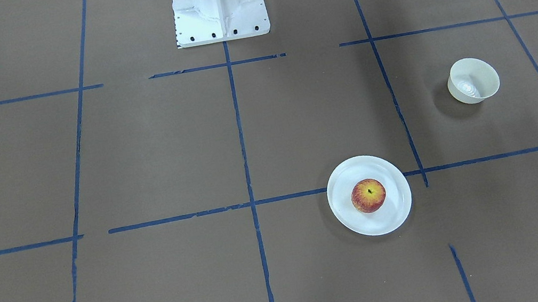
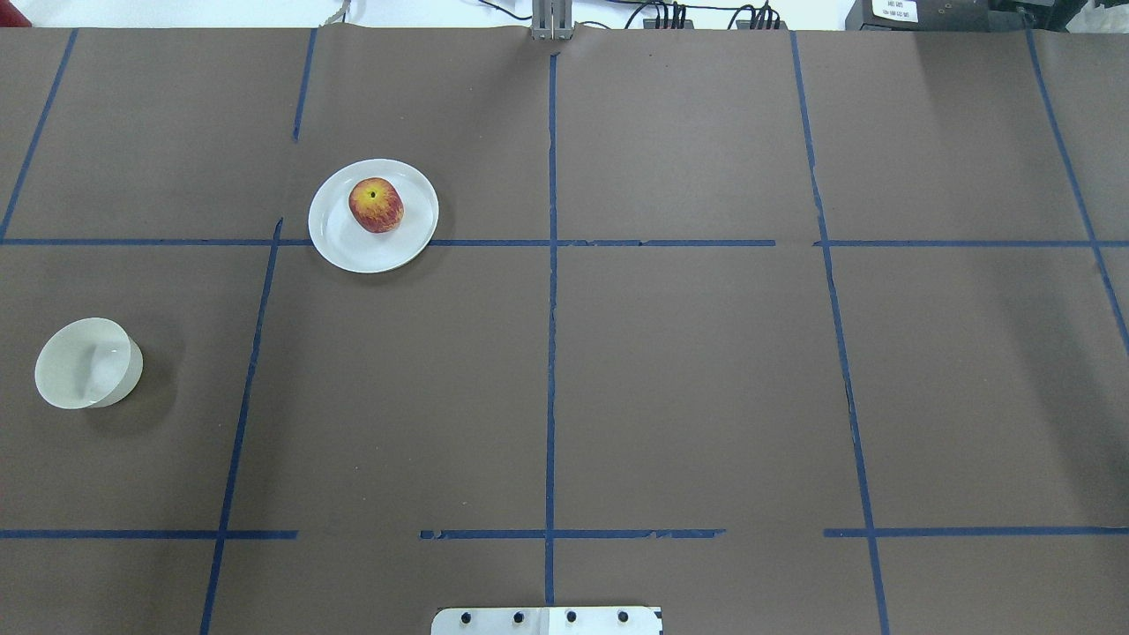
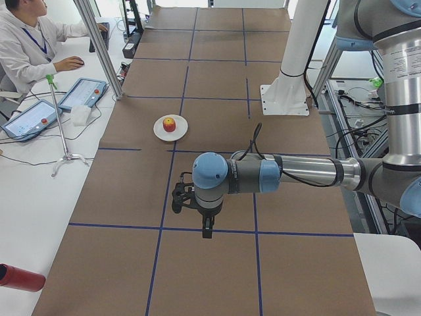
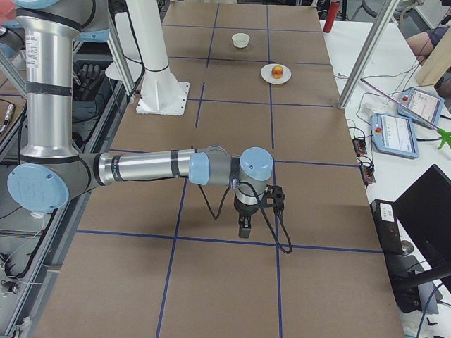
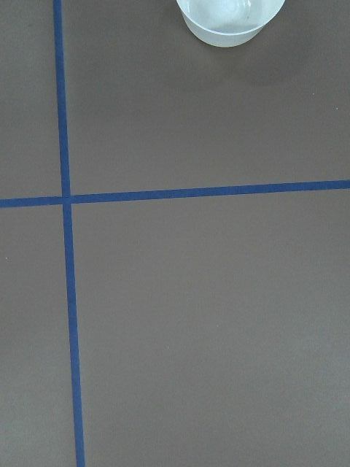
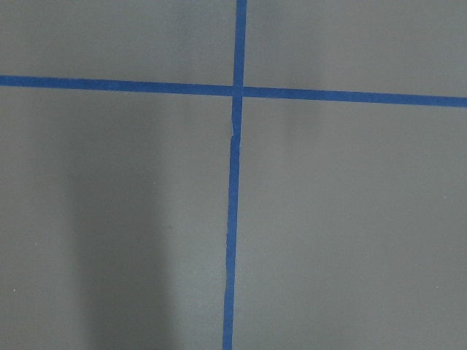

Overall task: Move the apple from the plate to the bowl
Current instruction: 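Move the left gripper over the red-yellow apple on the white plate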

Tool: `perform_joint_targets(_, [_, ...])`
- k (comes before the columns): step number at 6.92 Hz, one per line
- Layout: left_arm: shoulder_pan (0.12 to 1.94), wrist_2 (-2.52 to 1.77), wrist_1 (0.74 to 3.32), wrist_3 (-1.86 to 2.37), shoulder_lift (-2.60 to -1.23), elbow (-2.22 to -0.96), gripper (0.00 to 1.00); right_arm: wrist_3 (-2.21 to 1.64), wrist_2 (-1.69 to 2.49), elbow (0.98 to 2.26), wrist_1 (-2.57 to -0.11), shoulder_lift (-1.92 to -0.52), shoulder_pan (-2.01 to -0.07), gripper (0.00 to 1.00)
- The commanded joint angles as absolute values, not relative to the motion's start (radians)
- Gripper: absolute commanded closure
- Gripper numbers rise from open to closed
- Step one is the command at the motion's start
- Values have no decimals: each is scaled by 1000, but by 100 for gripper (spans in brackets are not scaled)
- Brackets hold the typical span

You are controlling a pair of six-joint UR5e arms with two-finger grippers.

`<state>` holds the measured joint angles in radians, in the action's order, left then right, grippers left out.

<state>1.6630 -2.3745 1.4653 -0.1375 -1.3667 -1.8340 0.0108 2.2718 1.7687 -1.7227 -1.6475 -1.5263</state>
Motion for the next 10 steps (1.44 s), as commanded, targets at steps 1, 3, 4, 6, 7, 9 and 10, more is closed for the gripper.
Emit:
perform_joint_targets(1, [1672, -2378, 1450, -129, -1376, -1832, 0, 11, 2272, 1769, -1723, -1647, -1526, 0])
perform_joint_targets(3, [1677, -2375, 1451, -130, -1371, -1818, 0, 11, 2272, 1769, -1723, -1647, -1526, 0])
perform_joint_targets(4, [1677, -2384, 1498, -132, -1368, -1810, 0, 11, 2272, 1769, -1723, -1647, -1526, 0])
perform_joint_targets(6, [1601, -2474, 1772, 214, -1381, -1810, 0, 11, 2272, 1770, -1723, -1647, -1526, 0])
perform_joint_targets(7, [1437, -2476, 1972, 455, -1384, -1812, 0, 11, 2272, 1769, -1723, -1647, -1526, 0])
perform_joint_targets(9, [1204, -2389, 2094, 998, -1573, -1796, 0, 11, 2272, 1769, -1723, -1647, -1526, 0])
perform_joint_targets(10, [1116, -2349, 2039, 1141, -1673, -1789, 0, 11, 2272, 1769, -1723, -1647, -1526, 0])
